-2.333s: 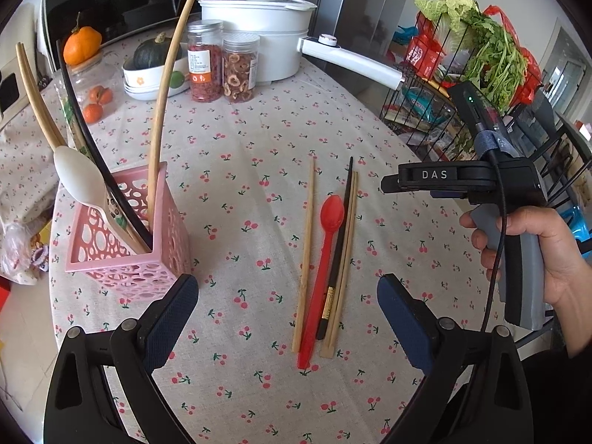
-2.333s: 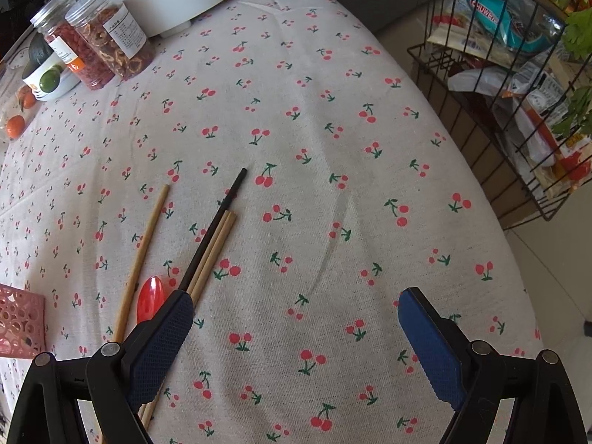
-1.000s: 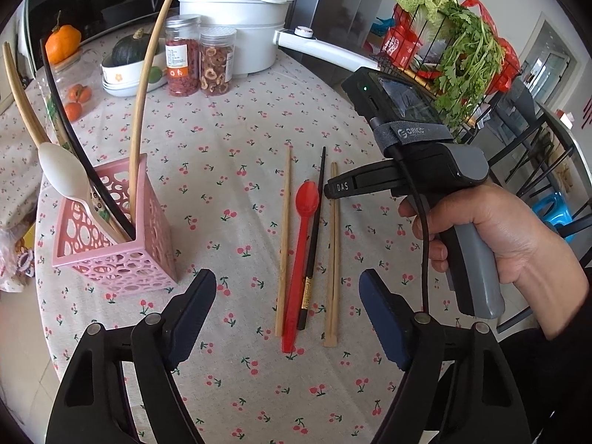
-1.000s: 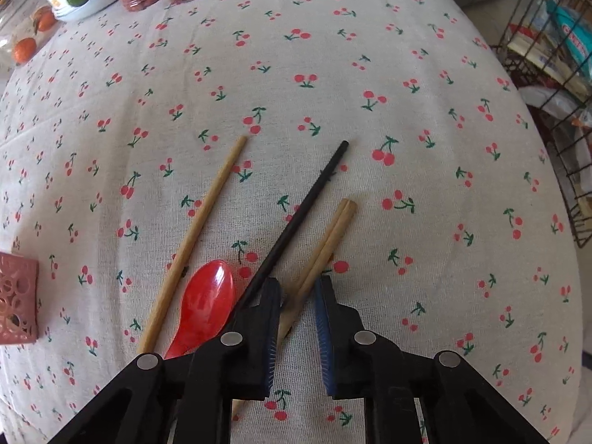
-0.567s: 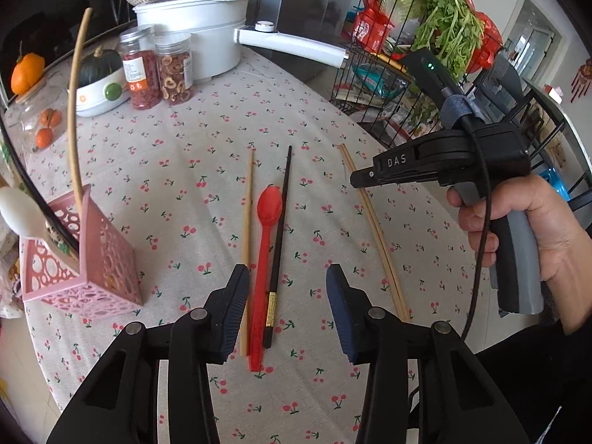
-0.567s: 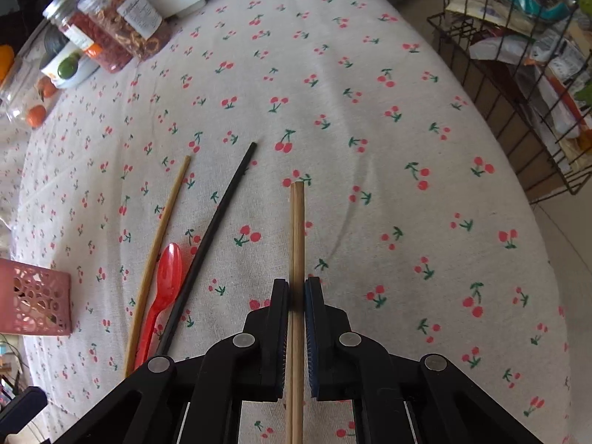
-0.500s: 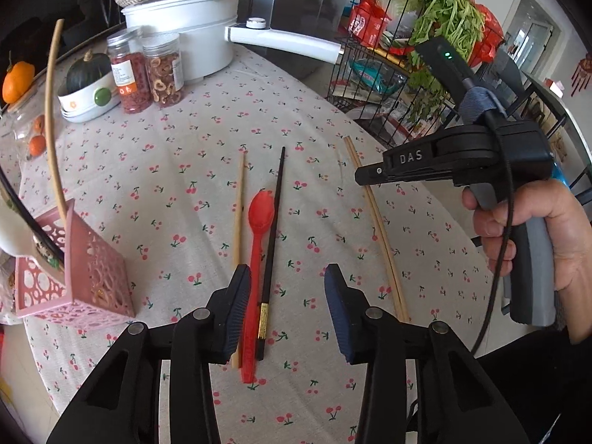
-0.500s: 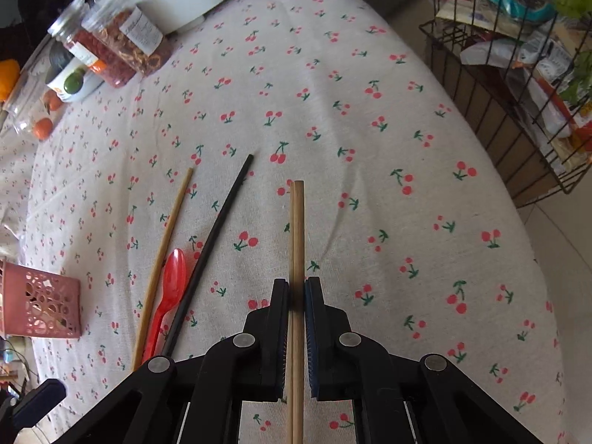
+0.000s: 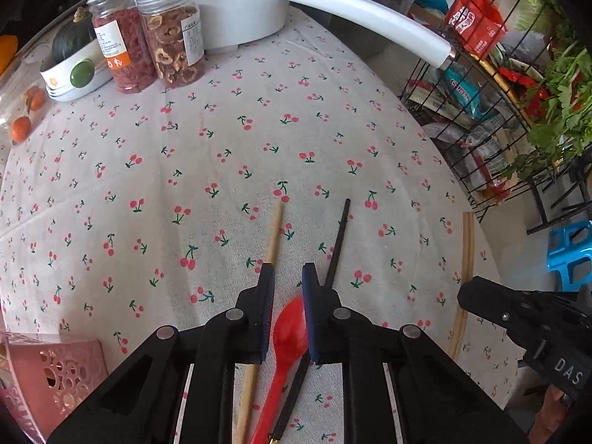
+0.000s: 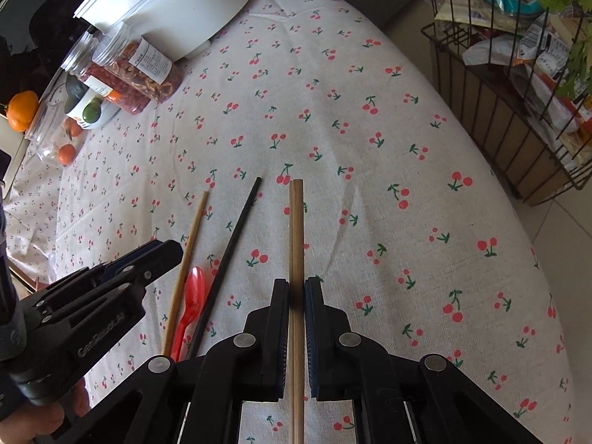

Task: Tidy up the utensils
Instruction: 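Grasp a wooden chopstick with the left tool while the right tool grasps the other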

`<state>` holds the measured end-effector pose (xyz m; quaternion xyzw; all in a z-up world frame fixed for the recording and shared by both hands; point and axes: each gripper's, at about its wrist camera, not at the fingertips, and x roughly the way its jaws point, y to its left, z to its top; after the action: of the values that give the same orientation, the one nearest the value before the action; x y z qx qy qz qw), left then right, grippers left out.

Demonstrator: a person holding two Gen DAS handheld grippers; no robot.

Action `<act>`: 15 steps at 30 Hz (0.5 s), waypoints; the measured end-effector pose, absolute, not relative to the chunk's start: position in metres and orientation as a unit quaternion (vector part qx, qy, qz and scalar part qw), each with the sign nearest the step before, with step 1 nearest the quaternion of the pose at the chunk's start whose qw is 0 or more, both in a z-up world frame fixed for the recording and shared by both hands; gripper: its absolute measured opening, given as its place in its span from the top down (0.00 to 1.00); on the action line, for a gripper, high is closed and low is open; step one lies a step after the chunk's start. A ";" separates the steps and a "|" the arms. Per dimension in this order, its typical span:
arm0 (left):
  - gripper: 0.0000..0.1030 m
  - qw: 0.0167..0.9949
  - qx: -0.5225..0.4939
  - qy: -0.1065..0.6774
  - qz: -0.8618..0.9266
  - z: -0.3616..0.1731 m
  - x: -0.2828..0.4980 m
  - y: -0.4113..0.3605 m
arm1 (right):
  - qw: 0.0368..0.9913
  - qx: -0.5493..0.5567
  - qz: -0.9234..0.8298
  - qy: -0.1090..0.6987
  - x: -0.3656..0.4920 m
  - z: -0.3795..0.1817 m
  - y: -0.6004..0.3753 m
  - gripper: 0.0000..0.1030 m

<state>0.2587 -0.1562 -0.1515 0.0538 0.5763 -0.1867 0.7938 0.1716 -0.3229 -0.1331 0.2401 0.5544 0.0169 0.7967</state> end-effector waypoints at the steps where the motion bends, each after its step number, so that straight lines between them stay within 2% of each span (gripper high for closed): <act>1: 0.86 0.790 0.058 0.582 -0.183 -0.156 0.263 -0.158 | 0.796 0.240 0.018 0.555 0.173 -0.134 -0.323 0.94; 6: 0.87 0.779 0.086 0.597 -0.171 -0.175 0.273 -0.164 | 0.794 0.235 0.020 0.560 0.178 -0.139 -0.324 0.94; 9: 0.94 0.782 0.106 0.591 -0.165 -0.176 0.274 -0.165 | 0.794 0.237 0.022 0.559 0.177 -0.139 -0.325 0.94; 15: 0.95 0.797 0.114 0.567 -0.174 -0.160 0.253 -0.158 | 0.804 0.238 0.023 0.545 0.170 -0.130 -0.319 0.94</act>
<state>0.2531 -0.1578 -0.1600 0.1139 0.5672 -0.1743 0.7968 0.1699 -0.3193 -0.1296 0.2383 0.5447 0.0225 0.8038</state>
